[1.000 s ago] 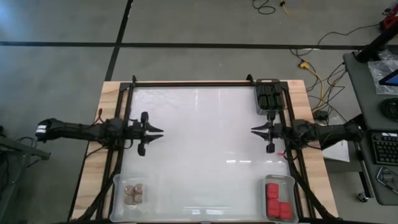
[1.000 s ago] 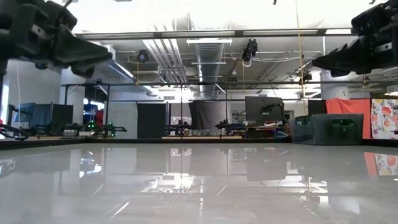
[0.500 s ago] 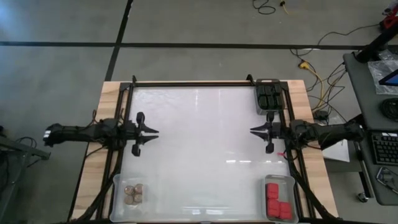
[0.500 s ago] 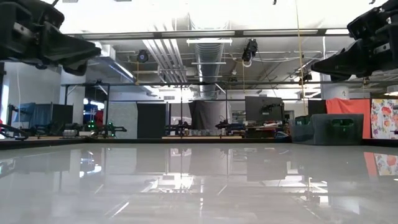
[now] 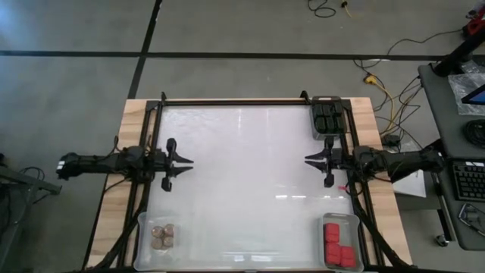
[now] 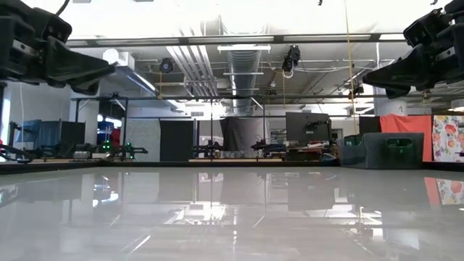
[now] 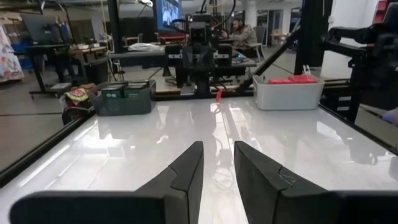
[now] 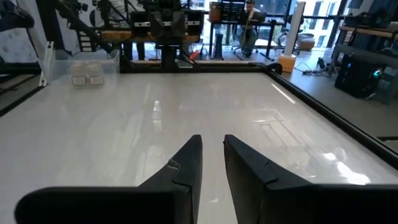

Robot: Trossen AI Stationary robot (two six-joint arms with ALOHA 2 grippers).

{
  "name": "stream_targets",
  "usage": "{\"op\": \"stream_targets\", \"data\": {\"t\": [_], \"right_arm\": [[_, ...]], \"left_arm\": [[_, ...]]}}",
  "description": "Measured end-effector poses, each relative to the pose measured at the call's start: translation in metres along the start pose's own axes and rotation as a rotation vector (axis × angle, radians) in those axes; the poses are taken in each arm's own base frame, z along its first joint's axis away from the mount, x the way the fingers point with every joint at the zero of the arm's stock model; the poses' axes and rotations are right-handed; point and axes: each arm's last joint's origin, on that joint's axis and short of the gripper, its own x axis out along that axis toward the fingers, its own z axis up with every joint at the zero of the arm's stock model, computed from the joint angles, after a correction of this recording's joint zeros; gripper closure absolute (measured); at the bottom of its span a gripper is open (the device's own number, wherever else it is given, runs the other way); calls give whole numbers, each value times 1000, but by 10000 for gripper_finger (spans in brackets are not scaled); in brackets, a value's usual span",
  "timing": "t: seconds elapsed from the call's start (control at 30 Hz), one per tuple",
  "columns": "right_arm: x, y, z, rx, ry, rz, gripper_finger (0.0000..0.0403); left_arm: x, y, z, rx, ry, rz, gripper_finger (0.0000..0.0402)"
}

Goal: Sort spices by type
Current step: Return to Home Position

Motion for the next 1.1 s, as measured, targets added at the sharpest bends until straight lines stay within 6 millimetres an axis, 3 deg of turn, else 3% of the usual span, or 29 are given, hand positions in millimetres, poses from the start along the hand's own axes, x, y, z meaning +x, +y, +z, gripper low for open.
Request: {"op": "stream_targets", "data": {"t": [0.7,1.1], "right_arm": [[0,0,0,2,0,2,355],[0,0,0,0,0,2,337]], "left_arm": [[4,0,-5,1,62,5,327],[5,0,-6,1,76,4,327]]}}
